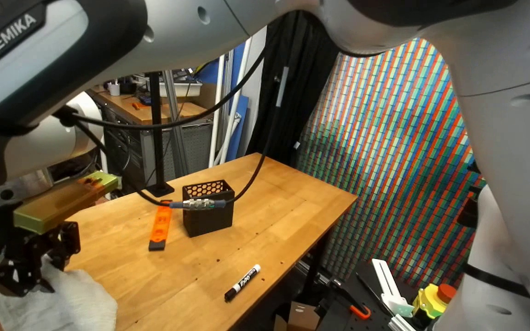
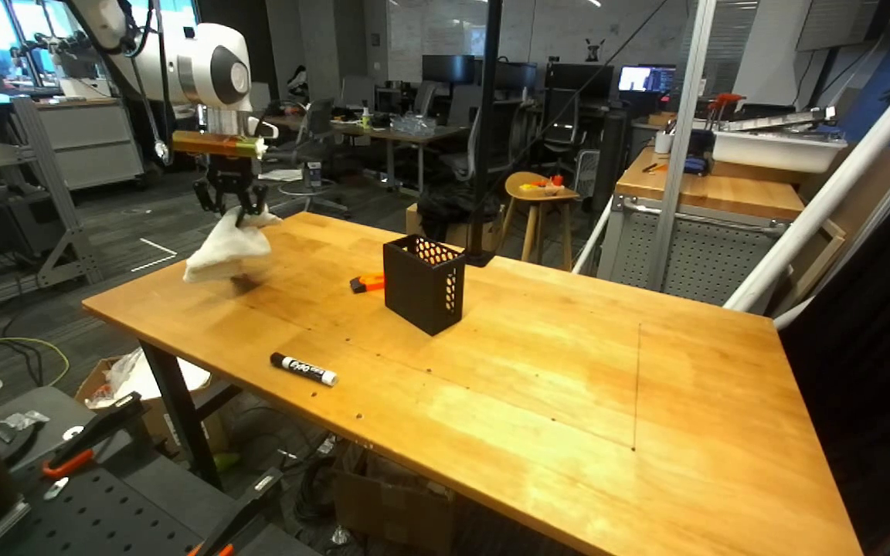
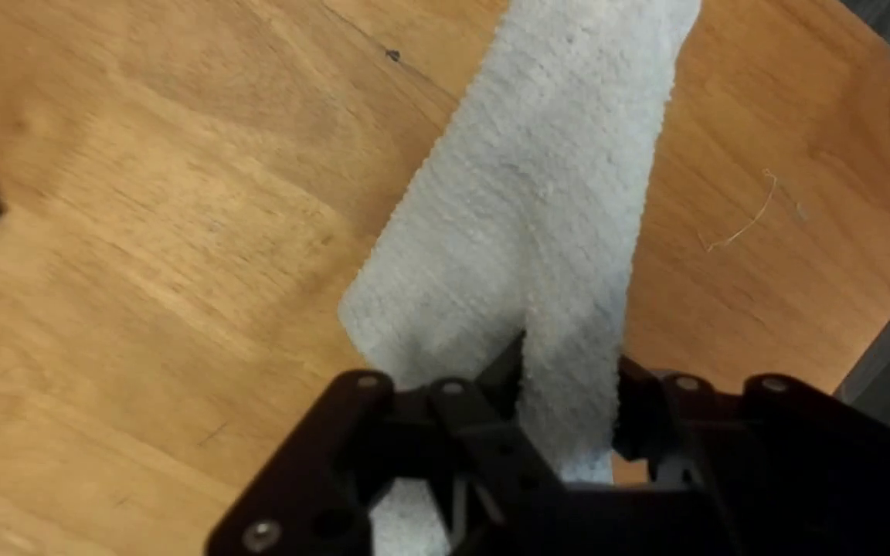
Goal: Pick the cloth and shove it in the box
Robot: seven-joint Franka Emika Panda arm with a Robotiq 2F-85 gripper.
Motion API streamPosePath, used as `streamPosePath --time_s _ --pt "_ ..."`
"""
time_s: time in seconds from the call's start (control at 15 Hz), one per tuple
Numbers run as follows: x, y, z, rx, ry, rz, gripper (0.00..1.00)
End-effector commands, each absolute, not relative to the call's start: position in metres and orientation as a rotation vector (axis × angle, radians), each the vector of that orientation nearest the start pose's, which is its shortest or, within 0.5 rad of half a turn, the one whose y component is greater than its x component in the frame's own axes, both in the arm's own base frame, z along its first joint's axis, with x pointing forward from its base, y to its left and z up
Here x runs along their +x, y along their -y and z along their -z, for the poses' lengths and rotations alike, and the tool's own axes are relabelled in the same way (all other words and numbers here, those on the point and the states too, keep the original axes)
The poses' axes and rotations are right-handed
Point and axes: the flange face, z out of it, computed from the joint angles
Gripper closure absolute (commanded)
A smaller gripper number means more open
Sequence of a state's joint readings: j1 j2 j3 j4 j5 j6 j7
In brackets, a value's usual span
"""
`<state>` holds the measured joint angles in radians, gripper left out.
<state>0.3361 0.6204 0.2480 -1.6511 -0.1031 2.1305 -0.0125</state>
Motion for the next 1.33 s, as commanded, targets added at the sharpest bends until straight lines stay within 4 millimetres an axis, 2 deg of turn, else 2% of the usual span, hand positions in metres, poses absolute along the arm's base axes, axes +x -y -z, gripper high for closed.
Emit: streamPosePath --time_s 0.0,0.4,0.6,0.73,0.87,1.27 --pt "0.572 -0.294 -0.299 -3.052 0.753 -0.096 0.96" --pt "0.600 -0.162 -0.359 -3.186 0.421 0.054 0.96" --pt "0.612 -0.116 -0.386 -3.236 0.231 0.136 0.96" --pt "0.618 -0.099 -0.396 -3.271 0.122 0.191 0.96" --pt "0.622 -0.090 -0.395 -3.288 0.058 0.198 0.96" --pt "0.634 -0.059 -0.353 -3.310 -0.068 0.103 0.96"
